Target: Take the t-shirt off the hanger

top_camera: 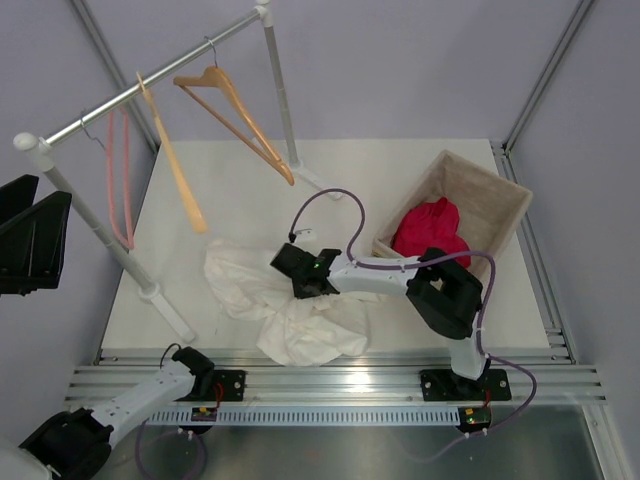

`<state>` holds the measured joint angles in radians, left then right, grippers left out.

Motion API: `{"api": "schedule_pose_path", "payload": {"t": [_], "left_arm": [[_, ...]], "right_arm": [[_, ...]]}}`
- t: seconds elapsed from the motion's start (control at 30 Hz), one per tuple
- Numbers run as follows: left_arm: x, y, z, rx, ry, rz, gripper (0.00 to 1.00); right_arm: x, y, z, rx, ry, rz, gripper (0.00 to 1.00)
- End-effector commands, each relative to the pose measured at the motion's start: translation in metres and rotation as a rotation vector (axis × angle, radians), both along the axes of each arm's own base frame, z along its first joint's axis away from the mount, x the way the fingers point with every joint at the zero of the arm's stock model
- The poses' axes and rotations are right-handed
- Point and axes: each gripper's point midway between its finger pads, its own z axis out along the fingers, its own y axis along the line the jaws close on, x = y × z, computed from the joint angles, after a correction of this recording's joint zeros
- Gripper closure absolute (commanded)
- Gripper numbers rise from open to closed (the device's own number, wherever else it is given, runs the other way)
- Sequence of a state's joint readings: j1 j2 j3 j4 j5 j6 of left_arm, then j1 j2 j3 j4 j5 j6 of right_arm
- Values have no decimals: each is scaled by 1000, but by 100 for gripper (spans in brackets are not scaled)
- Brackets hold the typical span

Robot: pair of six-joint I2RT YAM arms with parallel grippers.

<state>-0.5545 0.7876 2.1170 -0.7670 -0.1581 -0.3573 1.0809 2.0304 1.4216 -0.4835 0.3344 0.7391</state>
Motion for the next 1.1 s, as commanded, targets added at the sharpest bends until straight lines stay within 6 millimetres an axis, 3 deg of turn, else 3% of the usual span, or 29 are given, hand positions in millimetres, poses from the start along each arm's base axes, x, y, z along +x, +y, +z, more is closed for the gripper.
{"api": "schedule_pose_path", "payload": {"t": [0.0,0.03,0.07,0.1,0.13,0.2,0.23,0.3,0.33,0.37,0.4,0.47,0.6,0.67,0.7,0.73,0.77,0.8,0.83,0.9,0.93,1.0,1.07], "left_arm": [[15,-8,5,22,-12,16,1],[16,-9,4,27,-16,16,1],[23,-13,-1,37,-4,15,1],[22,-12,1,24,-18,15,1],[27,-14,-2,20,-8,18,1],[26,-15,3,-9,-27,7,1],[25,-17,4,-16,-33,-5,1],[26,-19,10,-24,-51,-13,1],[26,-20,12,-26,-57,-17,1],[25,-20,15,-31,-70,-18,1],[26,-20,17,-32,-75,-18,1],[24,-20,22,-39,-95,-19,1],[23,-22,26,-45,-108,-34,1],[23,-21,24,-45,-108,-31,1],[22,-19,24,-52,-107,-22,1],[22,-18,21,-56,-106,-21,1],[22,-18,19,-60,-104,-19,1],[23,-17,18,-66,-101,-19,1],[23,-18,17,-67,-97,-21,1],[26,-22,13,-70,-84,-39,1],[25,-25,12,-70,-83,-54,1],[25,-26,10,-66,-81,-63,1],[23,-24,8,-65,-83,-55,1]], "right_arm": [[-4,-29,50,6,-86,10,84],[-6,-34,83,57,-121,15,91],[-6,-37,101,74,-147,31,100],[-7,-38,123,105,-170,41,100],[-9,-45,166,162,-216,53,100],[-10,-61,211,197,-272,31,100],[-16,-81,250,221,-305,8,100],[-16,-106,288,233,-378,-40,100],[-21,-128,322,274,-434,-59,100],[-22,-140,338,286,-466,-76,100],[-24,-165,371,315,-547,-117,100],[-24,-192,400,330,-628,-170,100],[-19,-291,458,199,-911,-444,100],[-18,-316,475,120,-1002,-516,100],[-15,-318,493,200,-1065,-570,100],[-14,-326,496,70,-1105,-520,100],[-11,-325,502,77,-1131,-510,100],[-4,-337,499,14,-1131,-533,100],[7,-334,492,52,-1103,-562,100],[30,-332,473,58,-1018,-543,100],[49,-346,450,-2,-929,-609,100],[75,-345,424,-56,-818,-601,100],[86,-341,414,-68,-773,-607,100]]}}
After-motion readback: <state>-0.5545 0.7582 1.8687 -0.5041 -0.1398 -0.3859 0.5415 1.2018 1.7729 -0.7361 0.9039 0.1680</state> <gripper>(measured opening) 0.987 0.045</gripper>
